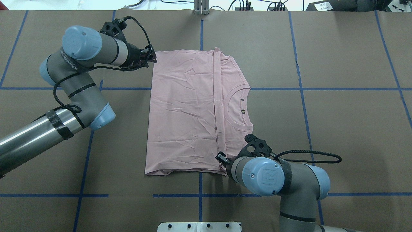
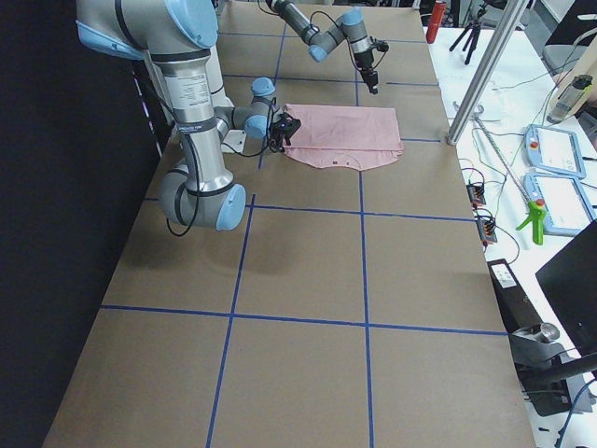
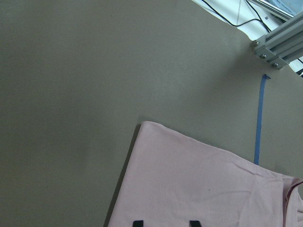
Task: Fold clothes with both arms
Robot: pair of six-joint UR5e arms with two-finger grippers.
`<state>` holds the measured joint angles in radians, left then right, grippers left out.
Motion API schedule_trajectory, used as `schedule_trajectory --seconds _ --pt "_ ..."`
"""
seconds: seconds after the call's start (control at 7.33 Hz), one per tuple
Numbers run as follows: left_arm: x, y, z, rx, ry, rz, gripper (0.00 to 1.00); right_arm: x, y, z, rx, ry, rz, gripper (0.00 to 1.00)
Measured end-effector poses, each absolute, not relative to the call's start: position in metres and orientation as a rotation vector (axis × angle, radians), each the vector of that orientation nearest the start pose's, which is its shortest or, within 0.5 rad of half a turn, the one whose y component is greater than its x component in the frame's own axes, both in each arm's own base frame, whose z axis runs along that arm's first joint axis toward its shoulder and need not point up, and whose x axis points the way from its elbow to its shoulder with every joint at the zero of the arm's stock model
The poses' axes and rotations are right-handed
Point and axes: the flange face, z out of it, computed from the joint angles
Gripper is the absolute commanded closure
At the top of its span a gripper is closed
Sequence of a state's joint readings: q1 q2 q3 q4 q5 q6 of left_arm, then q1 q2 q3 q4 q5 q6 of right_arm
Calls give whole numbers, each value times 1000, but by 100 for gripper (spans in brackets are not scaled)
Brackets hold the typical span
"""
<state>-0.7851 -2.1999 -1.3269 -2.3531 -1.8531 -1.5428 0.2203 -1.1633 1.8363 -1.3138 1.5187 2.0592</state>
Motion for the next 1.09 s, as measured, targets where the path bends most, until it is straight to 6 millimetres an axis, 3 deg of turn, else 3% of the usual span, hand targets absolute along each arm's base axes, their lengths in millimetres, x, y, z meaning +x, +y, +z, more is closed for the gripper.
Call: schedule_trajectory --seconds 0.27,0.41,0.55,0.68,1.09 --pt "449 -598 305 232 1176 -502 57 -570 -269 288 -66 -948 682 100" --pt "449 -598 305 232 1175 -502 56 -569 -268 286 -65 -953 681 66" --pt "449 -598 307 231 1174 -502 56 -568 -269 284 -64 -957 682 40" --pt "449 -598 308 230 1172 -503 56 -568 -270 282 -62 -956 685 24" --pt "449 -597 310 228 1169 -504 56 -572 -274 276 -55 -924 688 26"
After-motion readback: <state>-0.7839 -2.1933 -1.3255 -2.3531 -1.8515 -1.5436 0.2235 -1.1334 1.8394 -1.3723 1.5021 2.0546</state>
